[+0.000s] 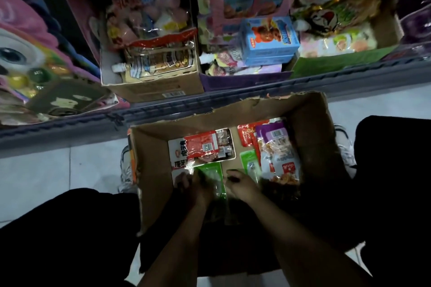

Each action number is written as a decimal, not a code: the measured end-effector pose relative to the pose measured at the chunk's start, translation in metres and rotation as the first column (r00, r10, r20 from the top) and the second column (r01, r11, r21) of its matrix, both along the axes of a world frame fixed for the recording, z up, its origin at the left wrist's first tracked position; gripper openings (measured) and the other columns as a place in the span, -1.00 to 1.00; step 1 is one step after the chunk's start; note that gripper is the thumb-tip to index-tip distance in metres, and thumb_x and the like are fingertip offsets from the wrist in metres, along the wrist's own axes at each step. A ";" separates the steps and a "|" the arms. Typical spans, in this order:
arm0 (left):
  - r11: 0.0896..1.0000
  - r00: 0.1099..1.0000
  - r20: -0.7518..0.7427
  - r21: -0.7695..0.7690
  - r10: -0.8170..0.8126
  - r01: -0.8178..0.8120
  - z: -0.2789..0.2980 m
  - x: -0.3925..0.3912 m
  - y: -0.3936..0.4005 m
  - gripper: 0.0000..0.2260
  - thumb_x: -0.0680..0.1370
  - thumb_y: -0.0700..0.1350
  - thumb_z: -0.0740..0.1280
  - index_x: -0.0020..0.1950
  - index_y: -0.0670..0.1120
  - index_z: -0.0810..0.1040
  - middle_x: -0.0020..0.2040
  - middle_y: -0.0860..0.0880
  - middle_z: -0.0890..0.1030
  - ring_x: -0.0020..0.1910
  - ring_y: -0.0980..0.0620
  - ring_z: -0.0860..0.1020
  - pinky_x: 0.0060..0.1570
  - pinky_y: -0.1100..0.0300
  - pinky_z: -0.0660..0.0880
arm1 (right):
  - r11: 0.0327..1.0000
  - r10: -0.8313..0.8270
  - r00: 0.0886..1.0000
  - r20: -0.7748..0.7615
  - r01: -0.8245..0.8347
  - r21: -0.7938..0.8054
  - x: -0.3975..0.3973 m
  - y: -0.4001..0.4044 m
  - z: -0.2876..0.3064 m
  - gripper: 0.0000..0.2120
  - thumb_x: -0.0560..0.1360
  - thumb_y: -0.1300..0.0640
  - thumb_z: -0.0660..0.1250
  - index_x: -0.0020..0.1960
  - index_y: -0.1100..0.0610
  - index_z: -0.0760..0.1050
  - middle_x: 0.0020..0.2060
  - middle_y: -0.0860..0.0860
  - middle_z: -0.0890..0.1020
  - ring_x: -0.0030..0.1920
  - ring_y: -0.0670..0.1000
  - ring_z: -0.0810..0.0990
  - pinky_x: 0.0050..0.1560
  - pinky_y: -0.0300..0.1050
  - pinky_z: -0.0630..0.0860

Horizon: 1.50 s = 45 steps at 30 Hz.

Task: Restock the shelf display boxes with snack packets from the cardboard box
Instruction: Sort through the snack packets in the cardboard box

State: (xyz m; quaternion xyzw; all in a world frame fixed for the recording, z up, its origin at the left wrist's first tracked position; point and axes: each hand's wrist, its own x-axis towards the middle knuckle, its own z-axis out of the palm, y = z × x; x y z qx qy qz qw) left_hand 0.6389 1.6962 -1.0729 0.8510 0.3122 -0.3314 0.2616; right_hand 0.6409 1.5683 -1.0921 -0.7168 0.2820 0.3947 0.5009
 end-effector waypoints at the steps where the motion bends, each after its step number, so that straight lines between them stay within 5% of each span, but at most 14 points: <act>1: 1.000 1.000 0.013 -0.025 0.014 -0.014 0.000 -0.001 0.001 -0.49 0.54 0.05 0.26 0.47 -0.03 0.28 0.50 -0.15 0.15 0.46 -0.14 0.14 0.38 0.12 0.12 | 1.000 -0.025 1.000 -0.002 0.025 0.003 0.002 0.005 -0.001 -0.64 0.48 0.15 0.38 0.26 0.18 0.49 0.18 0.06 0.57 0.00 -0.03 0.52 -0.01 -0.21 0.47; 4: 0.998 0.996 0.089 -0.056 0.010 -0.005 -0.005 -0.010 0.009 -0.59 0.60 0.02 0.21 0.45 0.02 0.32 0.52 -0.12 0.11 0.47 -0.12 0.12 0.39 0.11 0.11 | 0.997 -0.075 0.997 -0.026 0.075 0.003 0.007 0.017 -0.007 -0.67 0.45 0.17 0.42 0.19 0.22 0.53 0.03 0.06 0.61 -0.06 -0.03 0.51 -0.14 -0.24 0.45; 8: 0.995 0.995 0.102 -0.103 0.014 -0.004 -0.005 -0.012 0.009 -0.64 0.61 -0.09 0.22 0.41 -0.01 0.38 0.48 -0.14 0.18 0.41 -0.12 0.22 0.25 0.25 0.21 | 0.986 -0.165 0.985 -0.050 0.165 -0.004 0.010 0.022 -0.011 -0.62 0.42 0.16 0.46 0.19 0.27 0.52 0.12 0.14 0.61 0.06 0.09 0.58 0.02 -0.21 0.44; 12: 0.998 0.992 0.107 -0.024 -0.064 0.067 -0.006 -0.013 0.003 -0.65 0.60 0.01 0.19 0.39 0.05 0.39 0.49 -0.12 0.17 0.48 -0.06 0.05 0.33 0.23 0.04 | 0.974 -0.226 0.972 -0.064 0.225 -0.027 0.009 0.019 -0.010 -0.65 0.42 0.17 0.45 0.16 0.29 0.55 0.14 0.17 0.60 0.11 0.12 0.58 0.00 -0.20 0.44; 15: 0.978 0.966 0.191 -0.148 0.176 -0.148 -0.002 -0.008 -0.009 -0.73 0.57 -0.16 0.29 0.26 -0.13 0.54 0.43 -0.21 0.25 0.43 -0.13 0.18 0.33 0.26 0.11 | 0.963 -0.268 0.962 -0.047 0.267 -0.024 0.011 0.008 -0.002 -0.67 0.45 0.19 0.42 0.17 0.32 0.54 0.16 0.17 0.59 0.12 0.10 0.56 -0.12 -0.29 0.35; 18: 0.892 0.897 0.219 -0.339 0.383 -0.298 0.006 0.002 -0.015 -0.76 0.55 -0.26 0.30 0.21 -0.13 0.55 0.27 -0.26 0.47 0.28 -0.22 0.42 0.32 0.05 0.32 | 0.948 -0.318 0.948 -0.031 0.318 -0.008 0.014 -0.007 0.011 -0.69 0.49 0.19 0.37 0.17 0.33 0.54 0.15 0.20 0.60 0.17 0.15 0.55 -0.07 -0.29 0.34; 22: 0.796 0.876 0.094 -0.471 0.472 -0.379 0.024 0.010 -0.017 -0.75 0.57 -0.12 0.29 0.23 -0.14 0.55 0.14 -0.02 0.57 0.14 -0.04 0.51 0.24 0.11 0.41 | 0.934 -0.355 0.935 0.000 0.355 0.047 0.020 -0.026 0.037 -0.67 0.51 0.13 0.35 0.21 0.27 0.53 0.17 0.15 0.59 0.18 0.10 0.53 0.03 -0.24 0.37; 25: 0.727 0.859 0.034 -0.550 0.511 -0.411 0.042 0.012 -0.020 -0.83 0.57 -0.05 0.29 0.06 -0.08 0.61 -0.02 -0.04 0.65 -0.03 -0.02 0.58 0.00 0.13 0.50 | 0.925 -0.373 0.927 0.038 0.369 0.089 0.023 -0.035 0.059 -0.65 0.50 0.11 0.36 0.22 0.26 0.52 0.20 0.13 0.57 0.20 0.09 0.52 0.10 -0.20 0.38; 30: 0.634 0.814 0.030 -0.645 0.580 -0.428 0.086 0.025 -0.024 -0.87 0.54 0.00 0.33 -0.10 -0.04 0.61 -0.35 0.06 0.64 -0.37 0.06 0.46 -0.36 0.25 0.35 | 0.894 -0.434 0.893 0.120 0.410 0.179 0.026 -0.049 0.100 -0.65 0.45 0.11 0.42 0.16 0.28 0.55 0.11 0.10 0.61 0.12 0.05 0.55 0.20 -0.16 0.41; 36: 0.505 0.852 -0.039 -0.791 0.522 -0.346 0.163 0.048 -0.031 -0.70 0.39 0.17 0.37 -0.26 -0.05 0.47 -0.56 0.04 0.34 -0.65 0.13 0.25 -0.51 0.35 0.14 | 0.867 -0.494 0.817 0.298 0.439 0.236 0.030 -0.066 0.174 -0.67 0.44 0.13 0.43 0.11 0.32 0.57 0.02 0.15 0.64 -0.09 0.00 0.56 -0.35 -0.47 0.44; 41: 0.524 0.887 0.011 -0.810 0.462 -0.263 0.247 0.061 -0.034 -0.83 0.53 0.03 0.31 -0.12 -0.06 0.51 -0.40 0.03 0.59 -0.58 0.18 0.52 -0.67 0.39 0.32 | 0.843 -0.532 0.778 0.334 0.450 0.295 0.032 -0.072 0.240 -0.67 0.44 -0.02 0.41 0.05 0.22 0.60 -0.40 0.02 0.56 -0.52 -0.12 0.46 -0.47 -0.29 0.37; 45: 0.537 0.912 0.075 -0.826 0.404 -0.170 0.303 0.064 -0.028 -0.79 0.51 0.07 0.32 -0.03 -0.06 0.53 -0.07 -0.06 0.60 -0.41 0.10 0.64 -0.56 0.33 0.48 | 0.873 -0.484 0.768 0.419 0.389 0.295 0.033 -0.074 0.285 -0.63 0.45 -0.14 0.37 -0.02 0.18 0.62 -0.45 0.00 0.54 -0.48 -0.05 0.44 -0.42 -0.22 0.41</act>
